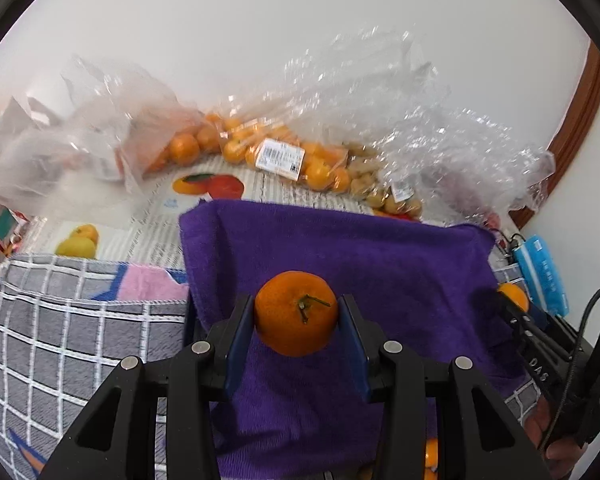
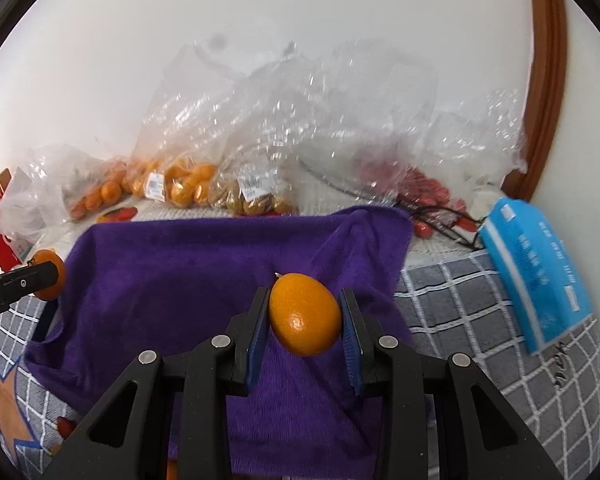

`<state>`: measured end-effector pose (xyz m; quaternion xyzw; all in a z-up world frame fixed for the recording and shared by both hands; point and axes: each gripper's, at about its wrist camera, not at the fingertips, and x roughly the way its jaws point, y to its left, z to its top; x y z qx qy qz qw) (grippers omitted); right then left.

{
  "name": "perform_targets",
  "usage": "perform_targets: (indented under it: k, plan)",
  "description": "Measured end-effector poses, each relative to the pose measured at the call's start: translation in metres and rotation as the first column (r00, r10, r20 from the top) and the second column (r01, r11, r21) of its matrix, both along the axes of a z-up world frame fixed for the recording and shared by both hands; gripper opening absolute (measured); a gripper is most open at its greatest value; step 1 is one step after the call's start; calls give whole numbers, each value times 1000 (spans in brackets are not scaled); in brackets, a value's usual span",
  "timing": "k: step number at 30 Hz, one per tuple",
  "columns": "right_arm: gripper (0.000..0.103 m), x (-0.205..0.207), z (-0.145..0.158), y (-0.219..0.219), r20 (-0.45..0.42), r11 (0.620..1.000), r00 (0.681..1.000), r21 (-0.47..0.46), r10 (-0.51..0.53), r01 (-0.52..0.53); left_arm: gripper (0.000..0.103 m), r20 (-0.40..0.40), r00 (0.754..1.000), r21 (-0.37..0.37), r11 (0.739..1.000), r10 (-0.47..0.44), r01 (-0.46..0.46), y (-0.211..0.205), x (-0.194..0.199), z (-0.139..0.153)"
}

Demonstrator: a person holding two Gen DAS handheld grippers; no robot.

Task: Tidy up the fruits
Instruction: 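Carry the tangerine and oval orange in both grippers over the purple towel, then open the left gripper on the towel while the right gripper releases the oval orange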

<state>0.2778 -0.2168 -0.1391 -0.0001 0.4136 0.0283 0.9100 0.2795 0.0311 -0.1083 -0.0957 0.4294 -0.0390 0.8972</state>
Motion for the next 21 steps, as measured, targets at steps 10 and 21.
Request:
perform_targets:
  k: [10,21]
  plan:
    - [34,14,-37,10,-70,999,997,13,35,-34,40,-76,997,0,1000,-7,7,1,25,-37]
    - [34,12,-47,19,-74,999,996,-28,41,-43,41,-71,996,10,999,-46,46,-4,26,-42]
